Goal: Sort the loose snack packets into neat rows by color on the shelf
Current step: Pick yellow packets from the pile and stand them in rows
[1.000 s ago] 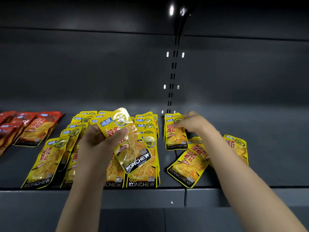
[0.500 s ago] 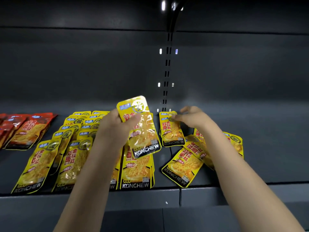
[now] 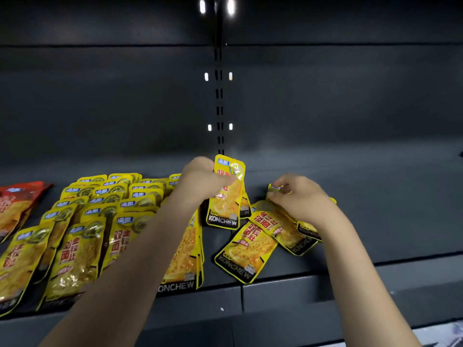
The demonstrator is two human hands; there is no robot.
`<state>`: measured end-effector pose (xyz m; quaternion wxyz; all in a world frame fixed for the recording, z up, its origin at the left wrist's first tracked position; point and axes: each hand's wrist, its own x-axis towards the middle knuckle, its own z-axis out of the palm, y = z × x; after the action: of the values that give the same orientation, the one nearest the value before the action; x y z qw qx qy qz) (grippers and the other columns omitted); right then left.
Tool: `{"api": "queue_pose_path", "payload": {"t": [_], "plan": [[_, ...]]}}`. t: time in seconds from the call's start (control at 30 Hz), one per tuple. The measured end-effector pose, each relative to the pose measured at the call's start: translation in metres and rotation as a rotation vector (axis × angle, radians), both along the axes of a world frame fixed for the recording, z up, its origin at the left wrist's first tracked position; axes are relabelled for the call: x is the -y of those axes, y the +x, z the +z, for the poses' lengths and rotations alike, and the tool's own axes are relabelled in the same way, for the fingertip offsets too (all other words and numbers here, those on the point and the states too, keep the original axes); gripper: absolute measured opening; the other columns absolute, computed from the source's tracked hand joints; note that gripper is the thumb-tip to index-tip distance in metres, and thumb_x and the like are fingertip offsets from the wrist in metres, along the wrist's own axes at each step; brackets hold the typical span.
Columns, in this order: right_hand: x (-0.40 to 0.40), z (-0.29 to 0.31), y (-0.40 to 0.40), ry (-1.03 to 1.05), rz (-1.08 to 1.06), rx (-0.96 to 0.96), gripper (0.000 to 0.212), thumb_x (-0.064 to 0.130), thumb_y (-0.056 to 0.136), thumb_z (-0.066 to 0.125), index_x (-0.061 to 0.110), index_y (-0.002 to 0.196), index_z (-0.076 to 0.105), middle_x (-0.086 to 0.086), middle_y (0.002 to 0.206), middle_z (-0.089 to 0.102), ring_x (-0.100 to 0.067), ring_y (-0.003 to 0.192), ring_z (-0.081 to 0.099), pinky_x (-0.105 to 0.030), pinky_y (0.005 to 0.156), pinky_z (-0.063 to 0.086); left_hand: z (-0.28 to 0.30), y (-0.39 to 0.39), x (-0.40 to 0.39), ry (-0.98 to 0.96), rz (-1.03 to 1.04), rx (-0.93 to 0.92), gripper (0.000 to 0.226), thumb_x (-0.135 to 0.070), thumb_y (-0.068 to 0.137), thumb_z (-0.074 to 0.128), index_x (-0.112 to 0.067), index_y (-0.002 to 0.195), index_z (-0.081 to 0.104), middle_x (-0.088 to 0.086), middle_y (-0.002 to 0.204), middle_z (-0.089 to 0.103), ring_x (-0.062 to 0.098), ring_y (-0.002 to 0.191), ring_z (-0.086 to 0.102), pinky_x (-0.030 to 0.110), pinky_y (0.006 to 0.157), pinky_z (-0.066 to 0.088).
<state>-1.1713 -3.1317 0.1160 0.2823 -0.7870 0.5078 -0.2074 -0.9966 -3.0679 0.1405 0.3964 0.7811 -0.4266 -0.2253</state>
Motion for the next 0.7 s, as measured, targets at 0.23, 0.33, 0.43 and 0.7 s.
{"api": "queue_pose_path", "payload": {"t": [0.23, 0.33, 0.43, 0.7], "plan": [[-0.010, 0.000, -0.012, 0.017, -0.019, 0.053, 0.026, 0.030, 0.091, 0.059, 0.022, 0.115, 0.059, 0.002, 0.109, 0.061, -0.015, 0.099, 0.051, -0.021, 0.074, 0.033, -0.001, -0.001, 0.003, 0.098, 0.008, 0.094, 0.035, -0.031, 0.075, 0.078, -0.008, 0.066, 0.053, 0.012, 0.067, 0.062, 0.026, 0.061, 0.057, 0.031, 0.062, 0.045], [-0.013, -0.002, -0.012, 0.013, -0.016, 0.045, 0.027, 0.029, 0.091, 0.060, 0.020, 0.117, 0.060, 0.001, 0.113, 0.062, -0.017, 0.108, 0.053, -0.019, 0.076, 0.033, -0.001, -0.003, 0.006, 0.138, 0.009, 0.093, 0.029, -0.024, 0.075, 0.079, -0.004, 0.088, 0.063, 0.016, 0.076, 0.071, 0.029, 0.075, 0.071, 0.038, 0.076, 0.058], [-0.017, -0.001, -0.011, -0.005, 0.003, 0.002, 0.028, 0.030, 0.090, 0.061, 0.019, 0.116, 0.060, 0.002, 0.111, 0.063, -0.015, 0.103, 0.053, -0.020, 0.070, 0.030, -0.004, -0.003, 0.007, 0.176, 0.029, 0.116, 0.035, -0.021, 0.076, 0.079, -0.001, 0.099, 0.063, 0.015, 0.076, 0.072, 0.026, 0.079, 0.072, 0.041, 0.080, 0.058], [-0.030, -0.008, -0.014, 0.085, 0.116, -0.199, 0.066, 0.054, 0.076, 0.068, 0.030, 0.132, 0.043, -0.005, 0.133, 0.042, -0.024, 0.124, 0.044, -0.026, 0.088, 0.035, -0.015, 0.000, 0.008, 0.297, 0.002, 0.319, 0.033, -0.030, 0.081, 0.072, -0.010, 0.074, 0.047, 0.014, 0.073, 0.072, 0.023, 0.068, 0.070, 0.033, 0.072, 0.055]]}}
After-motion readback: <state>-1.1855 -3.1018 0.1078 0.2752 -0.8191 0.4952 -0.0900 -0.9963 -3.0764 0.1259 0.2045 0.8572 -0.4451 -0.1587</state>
